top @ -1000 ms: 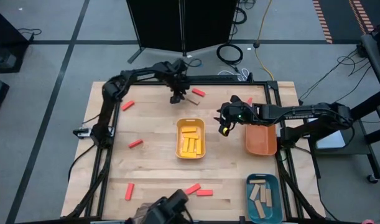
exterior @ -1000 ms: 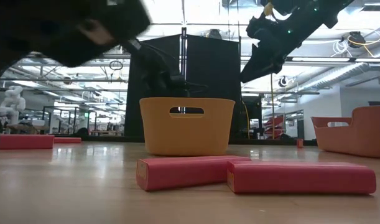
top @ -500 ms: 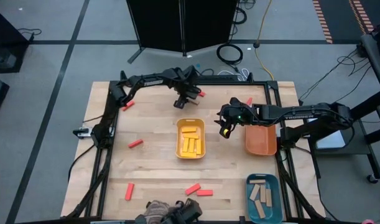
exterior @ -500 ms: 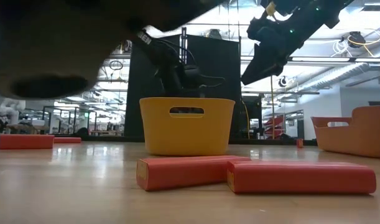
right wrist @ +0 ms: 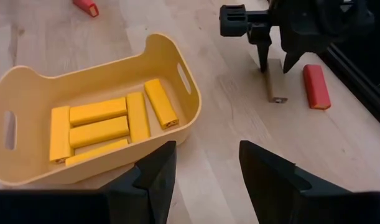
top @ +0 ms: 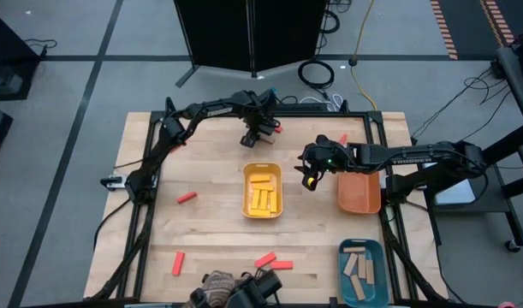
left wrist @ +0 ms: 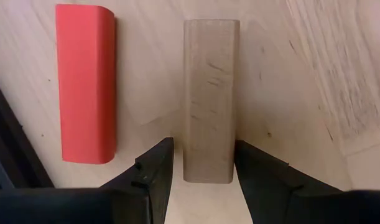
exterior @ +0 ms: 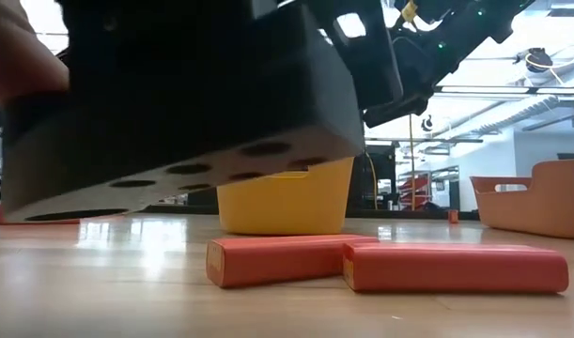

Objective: Sort blocks
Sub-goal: Put the brown wooden block into the blue bin

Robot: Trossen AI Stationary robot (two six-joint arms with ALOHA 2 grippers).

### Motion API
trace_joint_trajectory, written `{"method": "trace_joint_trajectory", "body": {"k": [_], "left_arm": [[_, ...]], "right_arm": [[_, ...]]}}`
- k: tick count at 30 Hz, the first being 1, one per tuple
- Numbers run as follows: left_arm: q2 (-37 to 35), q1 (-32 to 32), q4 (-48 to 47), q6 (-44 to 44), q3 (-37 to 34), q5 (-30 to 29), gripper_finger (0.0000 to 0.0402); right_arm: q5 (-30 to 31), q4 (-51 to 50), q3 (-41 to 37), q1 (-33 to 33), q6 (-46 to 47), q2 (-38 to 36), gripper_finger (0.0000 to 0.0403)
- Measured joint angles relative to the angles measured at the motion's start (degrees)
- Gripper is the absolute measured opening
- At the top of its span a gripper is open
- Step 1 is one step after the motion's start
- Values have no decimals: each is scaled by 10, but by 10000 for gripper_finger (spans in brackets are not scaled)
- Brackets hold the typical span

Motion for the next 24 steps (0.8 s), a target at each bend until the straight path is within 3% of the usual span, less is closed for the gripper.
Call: {"method": "trace_joint_trajectory", "body": {"k": [8,18,24], "left_arm": [[1,-2,-24,-2,3,-9,165],[1,-3,-21,-4,2,-21,102],[0,-3,-15,-5,2,-21,92]], "right_arm": [[0,0,0,0,5,0,169],[1,0,0,18,5,0,169],[1,0,0,22,5,0,169]]}}
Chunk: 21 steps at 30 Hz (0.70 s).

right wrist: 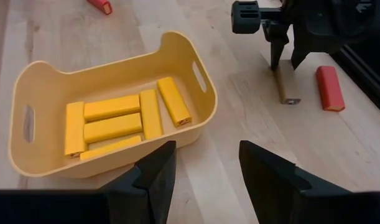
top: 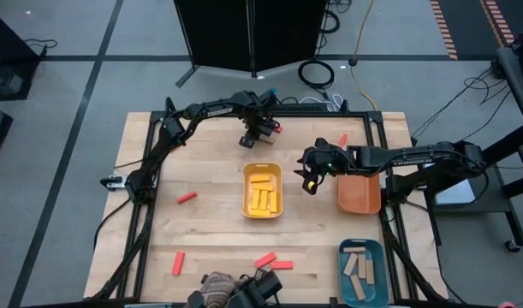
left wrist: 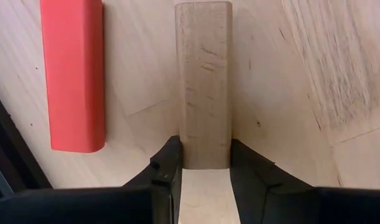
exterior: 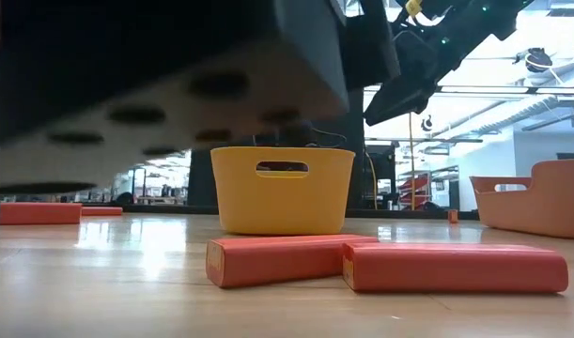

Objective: Sort blocks
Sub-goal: Put the brown wooden block into the blue bin

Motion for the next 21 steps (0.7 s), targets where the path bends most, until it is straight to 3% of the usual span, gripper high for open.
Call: {"method": "trace_joint_trajectory", "body": {"k": [7,13,21], "left_arm": [[-16,6,-9,-42,-2,22,90],[-61,16,-45,-49,-2,152,90],[-130,24,-117,-20,-2,273,89]], "right_arm": [[1,-1,0,0,-2,-2,169],[1,-5,0,0,-1,-7,169],[2,-7,0,0,8,-21,169]]}}
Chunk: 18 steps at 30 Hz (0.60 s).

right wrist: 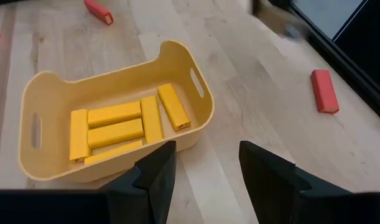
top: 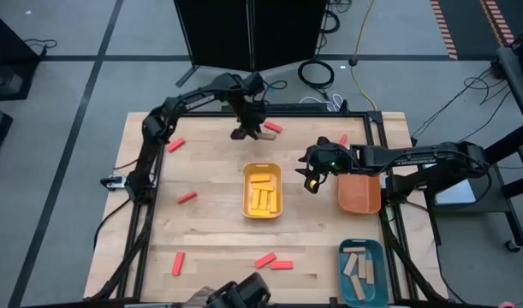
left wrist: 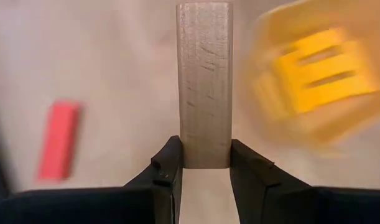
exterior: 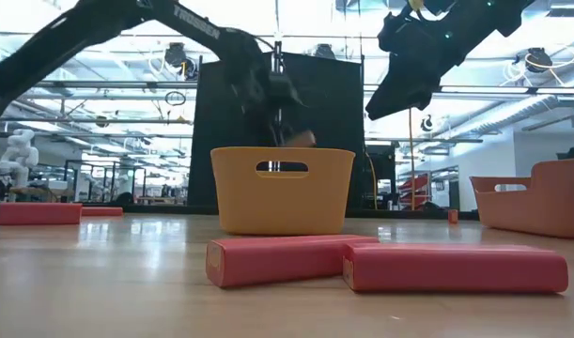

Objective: Sort blocks
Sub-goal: Put the brown wooden block into the blue bin

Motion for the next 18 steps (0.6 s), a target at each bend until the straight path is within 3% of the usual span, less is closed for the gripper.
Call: {"method": "trace_joint_trajectory", "body": {"k": [5,12,18], "left_arm": [[-45,-17,-65,52,-5,86,89],[-108,-66,-84,55,-48,102,89],[-167,-129,-65,43,-128,149,89]], "right_arm": [[0,-1,0,0,25,-6,169],[-28,-10,0,0,66,-7,169],[-62,-34,0,5,87,-13,169]]}}
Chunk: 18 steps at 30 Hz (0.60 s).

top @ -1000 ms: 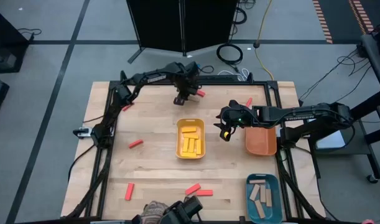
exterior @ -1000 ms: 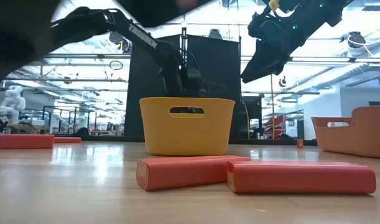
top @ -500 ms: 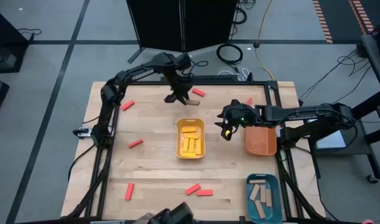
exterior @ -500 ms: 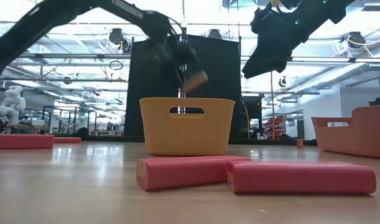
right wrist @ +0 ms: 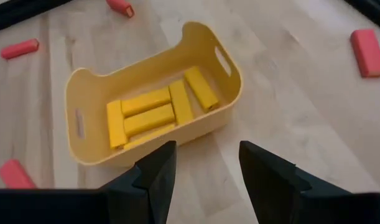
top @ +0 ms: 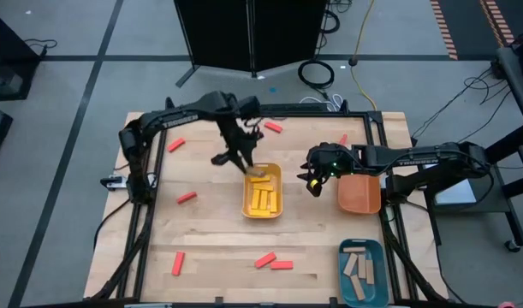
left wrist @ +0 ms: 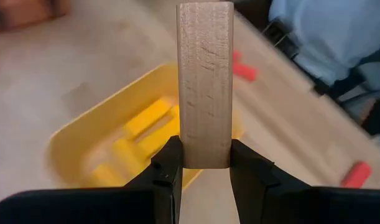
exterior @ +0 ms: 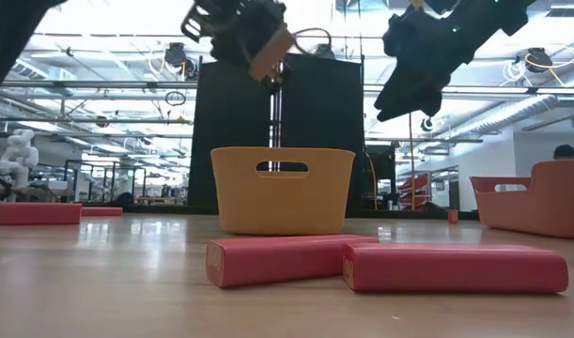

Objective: Sort blocks
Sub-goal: Put the brown wooden block into the blue bin

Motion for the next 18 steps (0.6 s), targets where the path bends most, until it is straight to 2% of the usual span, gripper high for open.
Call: {"method": "trace_joint_trajectory", "body": {"k": [3,10,14,18], "left_arm": [[-28,-42,55,-45,-52,19,89],[-63,-157,216,-189,-161,-4,89],[-62,-226,315,-265,-186,-42,89],[-60,-293,495,-327,-206,-94,89]], "right_arm": [[0,-27,0,7,19,-14,169],[2,-58,0,25,51,-58,169],[3,-68,0,25,55,-76,169],[3,-90,0,25,59,-79,169]]}}
